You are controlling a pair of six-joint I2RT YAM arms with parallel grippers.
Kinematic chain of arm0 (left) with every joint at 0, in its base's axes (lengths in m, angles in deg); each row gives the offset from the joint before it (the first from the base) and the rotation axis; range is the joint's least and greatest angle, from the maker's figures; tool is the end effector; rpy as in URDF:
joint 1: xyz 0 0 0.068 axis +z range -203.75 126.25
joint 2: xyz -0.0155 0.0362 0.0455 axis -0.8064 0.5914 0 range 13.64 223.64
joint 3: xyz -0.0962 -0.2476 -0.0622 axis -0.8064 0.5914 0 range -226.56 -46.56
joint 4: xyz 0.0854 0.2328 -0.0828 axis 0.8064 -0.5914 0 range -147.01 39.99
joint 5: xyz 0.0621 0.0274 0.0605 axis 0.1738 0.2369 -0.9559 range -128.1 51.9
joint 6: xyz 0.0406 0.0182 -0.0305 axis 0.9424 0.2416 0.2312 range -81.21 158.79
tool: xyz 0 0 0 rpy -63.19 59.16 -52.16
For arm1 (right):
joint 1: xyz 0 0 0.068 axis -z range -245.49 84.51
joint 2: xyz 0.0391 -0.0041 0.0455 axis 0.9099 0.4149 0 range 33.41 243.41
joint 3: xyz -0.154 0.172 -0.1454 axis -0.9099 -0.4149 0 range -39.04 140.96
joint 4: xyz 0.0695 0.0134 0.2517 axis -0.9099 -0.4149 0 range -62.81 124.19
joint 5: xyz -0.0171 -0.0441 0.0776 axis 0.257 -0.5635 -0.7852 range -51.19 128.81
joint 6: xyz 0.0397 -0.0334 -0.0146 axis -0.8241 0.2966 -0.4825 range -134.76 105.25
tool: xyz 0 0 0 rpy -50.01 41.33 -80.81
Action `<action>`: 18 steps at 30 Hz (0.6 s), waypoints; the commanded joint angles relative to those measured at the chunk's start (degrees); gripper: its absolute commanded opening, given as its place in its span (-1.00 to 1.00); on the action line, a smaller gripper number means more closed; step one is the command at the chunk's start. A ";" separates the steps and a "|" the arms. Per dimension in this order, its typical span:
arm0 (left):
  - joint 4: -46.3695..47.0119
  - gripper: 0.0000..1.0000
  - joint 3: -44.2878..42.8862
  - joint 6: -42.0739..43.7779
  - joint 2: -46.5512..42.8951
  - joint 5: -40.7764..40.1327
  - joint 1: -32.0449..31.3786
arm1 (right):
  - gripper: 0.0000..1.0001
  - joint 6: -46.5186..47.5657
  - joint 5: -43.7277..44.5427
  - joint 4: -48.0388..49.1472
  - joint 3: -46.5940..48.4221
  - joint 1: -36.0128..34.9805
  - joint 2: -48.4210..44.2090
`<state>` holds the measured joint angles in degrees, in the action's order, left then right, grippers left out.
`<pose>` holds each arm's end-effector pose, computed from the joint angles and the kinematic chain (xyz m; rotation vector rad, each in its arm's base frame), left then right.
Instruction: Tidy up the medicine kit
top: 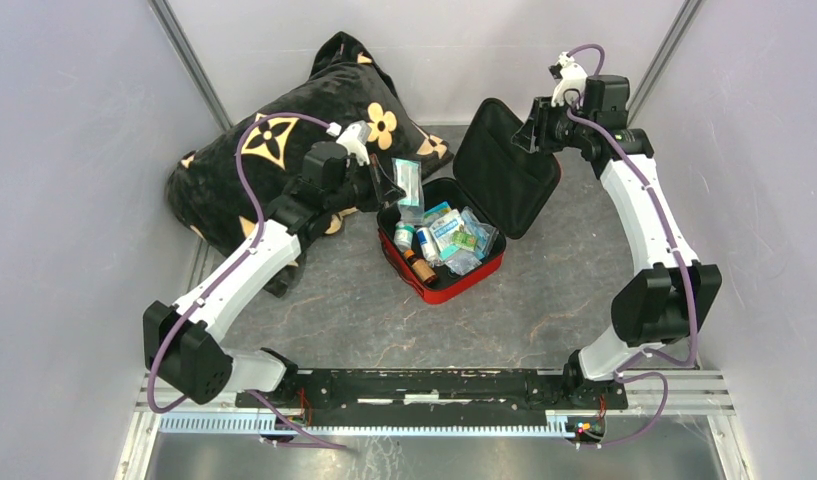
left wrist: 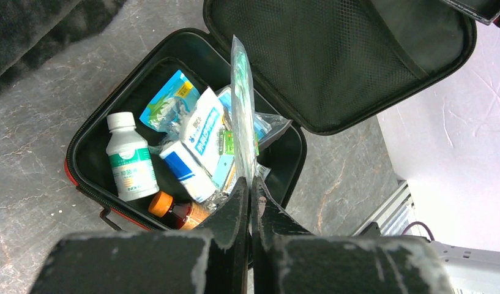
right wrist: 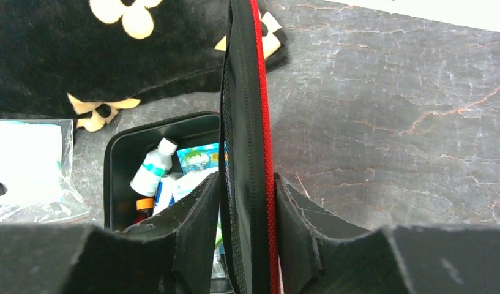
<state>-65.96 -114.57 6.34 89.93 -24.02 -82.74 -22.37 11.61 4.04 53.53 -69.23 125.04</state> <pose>0.2648 -0.1567 0.3495 0.1041 2.1022 -0.9157 0.3618 0.0400 0.3899 -0.2220 2.0637 0.6140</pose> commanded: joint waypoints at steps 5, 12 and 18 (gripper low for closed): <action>2.33 -0.95 -0.24 2.92 1.04 1.56 -0.02 | -0.51 0.96 -0.65 -4.59 4.08 -0.19 0.73; 2.15 -0.96 -1.55 2.48 1.84 2.35 -0.01 | -1.00 -11.67 5.14 4.91 -11.43 -0.19 -9.96; 0.85 -0.95 -6.22 3.04 3.46 4.65 -1.60 | -1.00 -28.45 10.82 16.22 -32.40 -0.14 -26.70</action>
<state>-65.98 -115.31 6.34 92.29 -21.96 -82.89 -36.69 18.78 13.50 31.67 -69.08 107.03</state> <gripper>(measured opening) 0.043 0.114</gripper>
